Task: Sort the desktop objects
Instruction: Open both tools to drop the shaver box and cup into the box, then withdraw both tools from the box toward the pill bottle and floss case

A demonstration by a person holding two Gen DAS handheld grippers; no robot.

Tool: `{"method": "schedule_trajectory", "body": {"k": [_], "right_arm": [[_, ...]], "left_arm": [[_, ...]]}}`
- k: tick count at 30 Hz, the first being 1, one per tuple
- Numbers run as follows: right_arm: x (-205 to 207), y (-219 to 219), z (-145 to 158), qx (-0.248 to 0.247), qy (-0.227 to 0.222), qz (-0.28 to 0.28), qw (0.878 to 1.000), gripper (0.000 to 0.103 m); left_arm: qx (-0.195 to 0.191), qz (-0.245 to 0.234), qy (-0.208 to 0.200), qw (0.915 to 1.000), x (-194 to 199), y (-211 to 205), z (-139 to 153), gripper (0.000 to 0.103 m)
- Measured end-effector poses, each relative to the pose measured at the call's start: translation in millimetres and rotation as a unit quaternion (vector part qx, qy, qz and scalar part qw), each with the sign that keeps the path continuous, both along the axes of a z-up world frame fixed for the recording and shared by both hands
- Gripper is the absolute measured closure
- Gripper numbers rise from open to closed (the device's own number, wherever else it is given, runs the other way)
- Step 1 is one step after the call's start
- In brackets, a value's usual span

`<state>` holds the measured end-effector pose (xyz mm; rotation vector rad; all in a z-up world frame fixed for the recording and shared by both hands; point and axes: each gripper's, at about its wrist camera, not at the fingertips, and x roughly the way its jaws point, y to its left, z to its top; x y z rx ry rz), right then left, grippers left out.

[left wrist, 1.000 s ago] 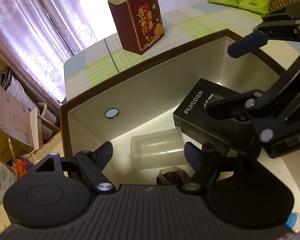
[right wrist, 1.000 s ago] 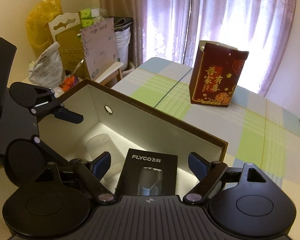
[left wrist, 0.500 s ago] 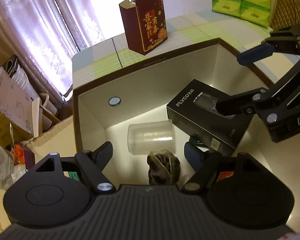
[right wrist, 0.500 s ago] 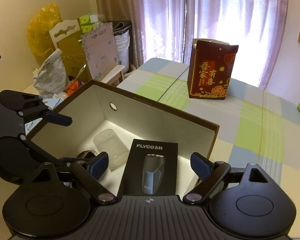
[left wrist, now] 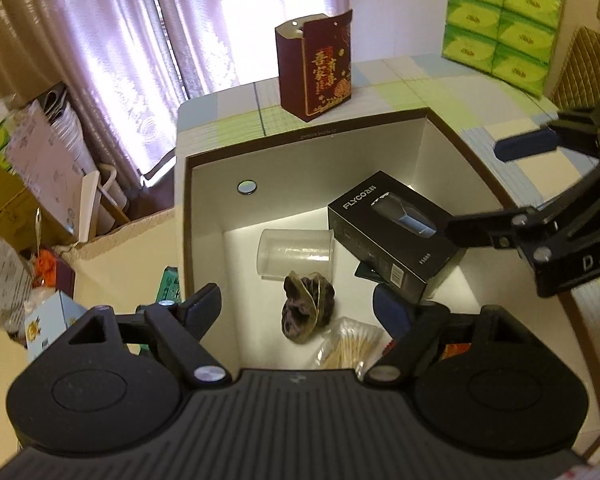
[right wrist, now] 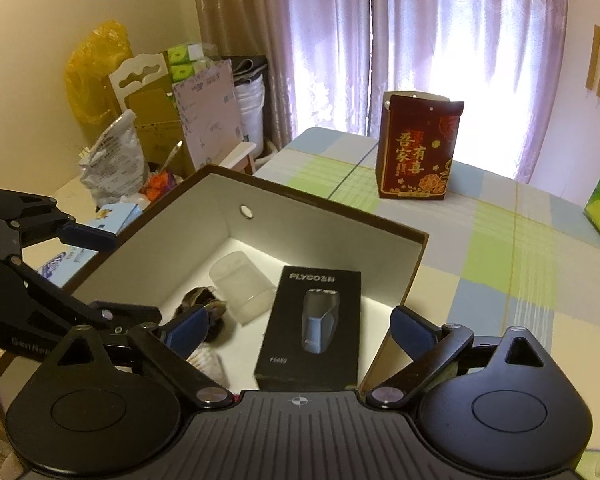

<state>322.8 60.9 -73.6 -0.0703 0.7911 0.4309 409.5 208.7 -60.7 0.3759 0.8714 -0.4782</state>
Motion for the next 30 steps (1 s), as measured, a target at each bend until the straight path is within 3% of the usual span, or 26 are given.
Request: {"method": "schedule_trajectory", "body": {"k": [8,30], "right_arm": [[-28,-3,9,0.01,-0.004,0.001,1.0,0.002],[-114,-21,34,0.017,-0.009,0.045,0.999,0.002]], "left_arm": [[-0.013,0.03,-0.012,0.9994,-29,10,20,0.017],[-0.058,0.124,-0.038,0.9899,-128,27,54,0.013]]}}
